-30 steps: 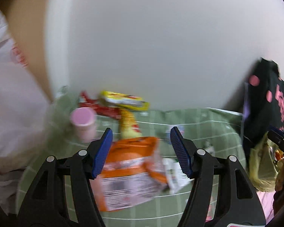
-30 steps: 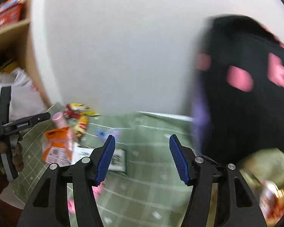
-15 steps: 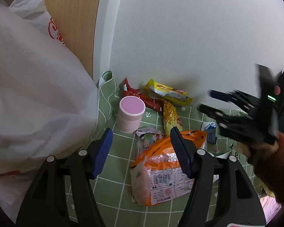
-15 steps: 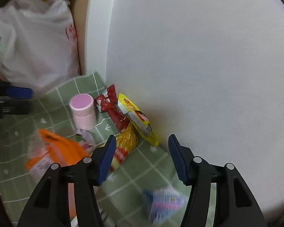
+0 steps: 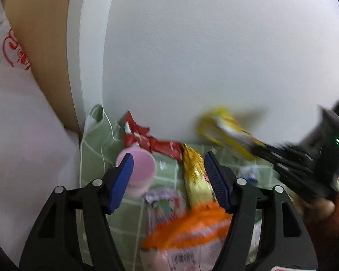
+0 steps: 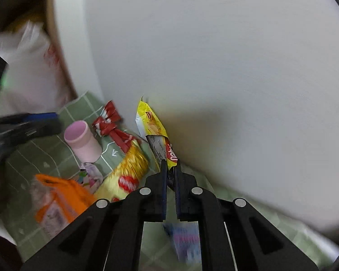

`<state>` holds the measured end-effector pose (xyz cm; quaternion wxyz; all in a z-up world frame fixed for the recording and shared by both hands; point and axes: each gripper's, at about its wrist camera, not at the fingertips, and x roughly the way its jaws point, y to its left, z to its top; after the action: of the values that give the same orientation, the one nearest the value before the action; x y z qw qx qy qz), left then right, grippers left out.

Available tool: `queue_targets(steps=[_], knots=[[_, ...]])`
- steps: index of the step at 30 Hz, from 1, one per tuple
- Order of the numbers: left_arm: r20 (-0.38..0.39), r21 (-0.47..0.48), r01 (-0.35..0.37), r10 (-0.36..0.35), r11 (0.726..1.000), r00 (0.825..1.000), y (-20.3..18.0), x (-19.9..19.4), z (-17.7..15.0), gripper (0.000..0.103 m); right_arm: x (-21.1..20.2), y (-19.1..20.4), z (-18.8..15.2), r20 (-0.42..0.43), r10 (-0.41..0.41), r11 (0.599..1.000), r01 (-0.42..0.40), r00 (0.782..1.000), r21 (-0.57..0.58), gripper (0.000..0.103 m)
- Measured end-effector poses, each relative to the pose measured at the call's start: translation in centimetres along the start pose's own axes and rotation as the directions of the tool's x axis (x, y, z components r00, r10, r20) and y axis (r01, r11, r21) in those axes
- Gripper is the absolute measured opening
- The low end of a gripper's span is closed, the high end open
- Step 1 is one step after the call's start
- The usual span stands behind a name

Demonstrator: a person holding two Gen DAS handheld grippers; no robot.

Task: Collect trash
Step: 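Move both tools back to the table trash, then grasp the yellow snack stick with the right tool while the left tool grasps the gold snack bag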

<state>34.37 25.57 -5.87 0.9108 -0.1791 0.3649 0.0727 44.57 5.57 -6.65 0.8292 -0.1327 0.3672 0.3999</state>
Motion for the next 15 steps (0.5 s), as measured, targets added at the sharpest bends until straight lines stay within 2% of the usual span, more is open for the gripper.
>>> queue_targets(steps=[2, 4, 8, 10, 12, 15], knots=[[-0.027, 0.002, -0.022, 0.022, 1.000, 0.999, -0.1, 1.7, 0.9, 0.062, -1.8, -0.7, -1.4, 0.011, -0.010, 0.999, 0.010, 1.000, 0.044, 0.007], [-0.051, 0.007, -0.013, 0.013, 1.000, 0.999, -0.5, 2.7, 1.6, 0.062, -3.5, -1.3, -2.8, 0.021, -0.030, 0.997, 0.028, 0.999, 0.076, 0.007], [-0.080, 0.054, 0.081, -0.076, 0.995, 0.994, -3.7, 3.8, 1.9, 0.062, -5.2, -3.0, -5.0, 0.036, -0.066, 0.985, 0.059, 0.997, 0.165, 0.007], [-0.099, 0.081, 0.103, -0.095, 0.991, 0.991, -5.1, 4.6, 1.4, 0.062, -5.9, -4.0, -6.1, 0.028, -0.084, 0.975, 0.076, 0.996, 0.211, 0.007], [-0.140, 0.053, 0.129, -0.121, 0.990, 0.983, -5.2, 6.0, 0.8, 0.062, -6.5, -4.3, -6.7, 0.019, -0.098, 0.971, 0.091, 0.995, 0.223, 0.007], [-0.176, 0.032, 0.086, -0.079, 0.996, 0.981, -3.9, 8.3, 0.2, 0.061, -7.2, -4.4, -7.2, 0.015, -0.104, 0.969, 0.098, 0.994, 0.229, 0.007]])
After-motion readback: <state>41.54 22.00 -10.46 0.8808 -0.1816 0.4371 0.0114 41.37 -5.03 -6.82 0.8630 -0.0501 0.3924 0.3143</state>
